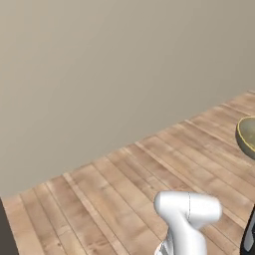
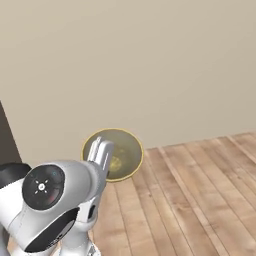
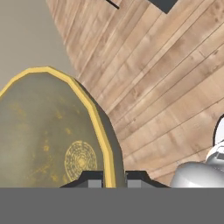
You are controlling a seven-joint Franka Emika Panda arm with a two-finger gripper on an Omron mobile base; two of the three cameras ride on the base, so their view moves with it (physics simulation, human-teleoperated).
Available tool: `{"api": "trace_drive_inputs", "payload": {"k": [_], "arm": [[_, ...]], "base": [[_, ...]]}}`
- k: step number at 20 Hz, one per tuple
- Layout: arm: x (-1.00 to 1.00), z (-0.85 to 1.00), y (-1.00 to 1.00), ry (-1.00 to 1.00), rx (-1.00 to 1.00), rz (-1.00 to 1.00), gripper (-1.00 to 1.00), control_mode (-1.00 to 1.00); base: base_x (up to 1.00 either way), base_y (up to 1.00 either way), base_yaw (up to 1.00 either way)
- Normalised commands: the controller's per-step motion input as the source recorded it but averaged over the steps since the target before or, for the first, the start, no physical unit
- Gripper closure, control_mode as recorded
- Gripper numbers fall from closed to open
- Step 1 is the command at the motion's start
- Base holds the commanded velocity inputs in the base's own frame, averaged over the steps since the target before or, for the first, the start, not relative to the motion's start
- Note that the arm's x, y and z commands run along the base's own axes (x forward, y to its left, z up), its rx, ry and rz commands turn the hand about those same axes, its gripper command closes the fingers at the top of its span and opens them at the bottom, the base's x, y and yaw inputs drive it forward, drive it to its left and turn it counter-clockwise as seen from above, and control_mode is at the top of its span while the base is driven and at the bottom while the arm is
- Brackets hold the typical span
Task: Take the smaller bowl and place it next to the appetizer plate on the dining counter , and place the larger bowl next to the plate with cooked food.
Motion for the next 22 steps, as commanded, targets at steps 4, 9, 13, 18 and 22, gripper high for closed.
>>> {"api": "trace_drive_inputs", "payload": {"k": [4,9,13,18,22], "arm": [[0.00,0.00,0.00,0.00,0.00,0.00,1.00,1.00],[0.00,0.00,0.00,0.00,0.00,0.00,1.00,1.00],[0.00,0.00,0.00,0.00,0.00,0.00,1.00,1.00],[0.00,0.00,0.00,0.00,0.00,0.00,1.00,1.00],[0.00,0.00,0.00,0.00,0.00,0.00,1.00,1.00]], "base": [[1.00,0.05,-0.37],[1.00,0.26,-0.48],[1.00,0.44,-0.55],[1.00,0.43,-0.53],[1.00,0.41,-0.51]]}}
